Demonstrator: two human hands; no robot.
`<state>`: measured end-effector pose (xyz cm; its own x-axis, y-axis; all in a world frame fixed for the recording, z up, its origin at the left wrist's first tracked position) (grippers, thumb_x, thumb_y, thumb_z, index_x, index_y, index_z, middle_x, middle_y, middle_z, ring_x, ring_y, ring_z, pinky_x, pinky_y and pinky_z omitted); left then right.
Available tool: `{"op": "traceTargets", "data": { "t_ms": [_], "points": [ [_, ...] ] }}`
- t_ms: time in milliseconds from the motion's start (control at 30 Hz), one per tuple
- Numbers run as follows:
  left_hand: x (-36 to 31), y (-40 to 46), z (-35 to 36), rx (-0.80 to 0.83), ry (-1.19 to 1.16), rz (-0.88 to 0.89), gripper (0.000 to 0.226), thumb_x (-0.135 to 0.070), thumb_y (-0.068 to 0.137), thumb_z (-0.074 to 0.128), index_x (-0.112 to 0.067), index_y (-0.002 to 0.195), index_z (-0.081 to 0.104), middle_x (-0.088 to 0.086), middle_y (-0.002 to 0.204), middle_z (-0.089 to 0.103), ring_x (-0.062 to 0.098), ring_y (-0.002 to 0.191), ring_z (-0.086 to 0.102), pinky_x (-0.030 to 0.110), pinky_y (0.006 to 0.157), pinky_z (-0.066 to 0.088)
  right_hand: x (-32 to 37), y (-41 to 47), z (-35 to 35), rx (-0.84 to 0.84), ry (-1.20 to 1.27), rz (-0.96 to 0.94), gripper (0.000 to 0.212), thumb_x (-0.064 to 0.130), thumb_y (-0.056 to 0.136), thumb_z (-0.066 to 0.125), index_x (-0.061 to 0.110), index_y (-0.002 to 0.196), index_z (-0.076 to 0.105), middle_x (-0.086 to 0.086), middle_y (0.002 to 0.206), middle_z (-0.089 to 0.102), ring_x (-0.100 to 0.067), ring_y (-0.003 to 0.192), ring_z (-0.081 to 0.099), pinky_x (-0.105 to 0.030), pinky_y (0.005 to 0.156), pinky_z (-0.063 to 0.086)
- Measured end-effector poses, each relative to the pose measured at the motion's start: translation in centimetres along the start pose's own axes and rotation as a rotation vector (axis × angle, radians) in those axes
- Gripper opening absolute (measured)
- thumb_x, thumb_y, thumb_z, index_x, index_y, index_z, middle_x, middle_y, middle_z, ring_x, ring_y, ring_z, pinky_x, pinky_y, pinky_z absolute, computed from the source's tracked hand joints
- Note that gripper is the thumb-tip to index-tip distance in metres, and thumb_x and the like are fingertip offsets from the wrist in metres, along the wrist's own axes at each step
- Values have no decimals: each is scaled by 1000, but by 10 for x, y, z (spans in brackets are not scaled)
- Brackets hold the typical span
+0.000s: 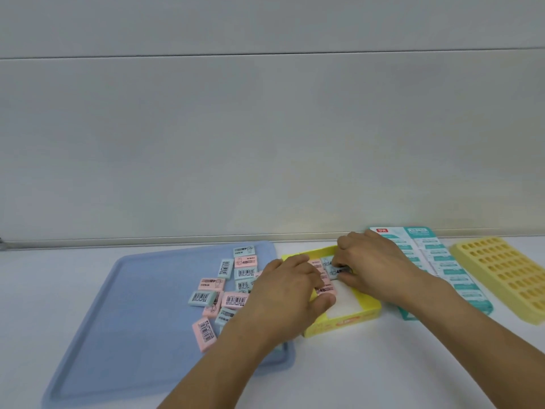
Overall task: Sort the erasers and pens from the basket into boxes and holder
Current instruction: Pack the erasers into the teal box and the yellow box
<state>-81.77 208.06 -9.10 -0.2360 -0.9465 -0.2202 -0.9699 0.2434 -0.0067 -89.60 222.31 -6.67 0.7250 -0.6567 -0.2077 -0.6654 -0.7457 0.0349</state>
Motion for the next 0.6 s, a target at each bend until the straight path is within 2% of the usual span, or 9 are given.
{"op": "traceTargets", "data": {
  "t_ms": [167, 333, 433, 500, 533, 600],
  "points": [
    [4, 0, 5, -24, -34, 30, 84, -67, 74, 9, -25, 123, 62, -13, 133, 55, 6, 141, 24, 32, 113, 22, 3, 2, 2, 38, -14, -25, 24, 34, 95, 46, 24, 96, 68, 6, 93, 54, -19, 100, 49, -32, 71, 25],
    [1, 0, 3, -16, -60, 18, 60, -57, 88, 29, -24, 125, 62, -11, 136, 54, 7, 143, 22, 33, 116, 20, 4, 1, 3, 45, -44, -19, 26, 32, 97, 43, 24, 94, 68, 4, 95, 57, -20, 100, 48, -33, 70, 22],
    [7, -11, -7, -116, -234, 16, 41, -46, 98, 44, -26, 131, 58, -12, 142, 49, 5, 143, 22, 25, 115, 16, 6, -2, -5, 46, -62, 21, 25, 31, 98, 40, 26, 93, 64, 6, 100, 56, -18, 102, 49, -33, 73, 27],
    [29, -24, -19, -292, -307, -76, 33, -35, 99, 49, -27, 130, 58, -12, 138, 52, 6, 136, 32, 28, 114, 25, 11, 0, -18, -33, -8, 59, 25, 33, 99, 39, 26, 92, 62, 7, 102, 58, -17, 101, 50, -32, 77, 33],
    [45, -31, -23, -364, -290, -148, 30, -32, 99, 49, -27, 127, 60, -11, 133, 55, 8, 130, 38, 32, 109, 31, 15, 5, -24, -90, 43, 65, 26, 33, 100, 39, 26, 96, 64, 7, 103, 59, -17, 100, 52, -33, 79, 36],
    [80, -41, -30, -379, -224, -357, 27, -33, 98, 50, -27, 122, 61, -9, 123, 59, 13, 120, 47, 36, 99, 40, 29, 22, -33, -171, 184, 43, 27, 32, 99, 42, 28, 102, 68, 7, 103, 61, -18, 100, 54, -33, 80, 40]
  ]
}}
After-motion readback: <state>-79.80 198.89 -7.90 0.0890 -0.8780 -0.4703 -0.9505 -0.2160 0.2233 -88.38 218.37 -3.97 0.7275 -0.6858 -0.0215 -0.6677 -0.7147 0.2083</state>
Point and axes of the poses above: each hand's wrist, its own y-axis towards the middle knuckle, its own z-axis out of the palm, x = y × z, the point moved 2 cm from there along y, towards the middle knuckle
